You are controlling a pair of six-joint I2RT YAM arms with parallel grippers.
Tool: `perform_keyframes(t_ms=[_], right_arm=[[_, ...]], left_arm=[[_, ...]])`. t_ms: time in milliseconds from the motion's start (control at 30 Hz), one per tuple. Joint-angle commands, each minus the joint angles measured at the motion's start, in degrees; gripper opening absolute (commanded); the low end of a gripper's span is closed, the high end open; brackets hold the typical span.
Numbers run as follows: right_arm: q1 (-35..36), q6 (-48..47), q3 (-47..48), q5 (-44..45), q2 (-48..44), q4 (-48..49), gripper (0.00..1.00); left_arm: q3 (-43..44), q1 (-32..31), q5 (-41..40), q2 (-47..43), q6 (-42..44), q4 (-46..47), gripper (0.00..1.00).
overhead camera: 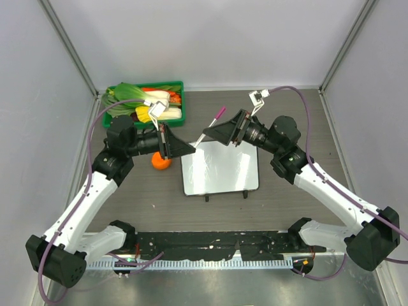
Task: Write a sentence on the whiteboard
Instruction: Pass from the right arm to the left, then pass from the left arm to the right
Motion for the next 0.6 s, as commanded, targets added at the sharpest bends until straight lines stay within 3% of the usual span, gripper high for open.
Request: perform_keyframes(t_ms=[0,67,167,300,367,567], right_arm=[[-1.36,1.24,1.93,-10.12,0.66,5.07,0.99],[-1.36,2.73,1.93,-13.9,1.97,7.97,0.99],[-1.36,6.6,1.57,-20.48,3.91,16.04,0.86],[-1.28,9.77,2.1,-24.1,6.55,19.22,0.68],[-1.36,9.95,2.19,-24.45,6.81,19.23,0.59],[-1.36,7.41,2.54,-24.72,6.03,14.93,0.49]], left_arm=[[4.0,-0.15,2.01,-1.64,3.41,-3.9,0.0],[4.35,-0.24,4.29,-1.55,3.94,-4.17,0.0],[4.7,-0.24,8.16,-0.76,3.94,-3.91,0.0],[5.05,-0.24,10.54,-0.32,4.29,-3.73,0.0],[5.4,-0.24,10.36,-0.41,4.73,-4.34,0.0],[5.76,-0.33,9.57,-0.49,5.35,-5.58,0.0]])
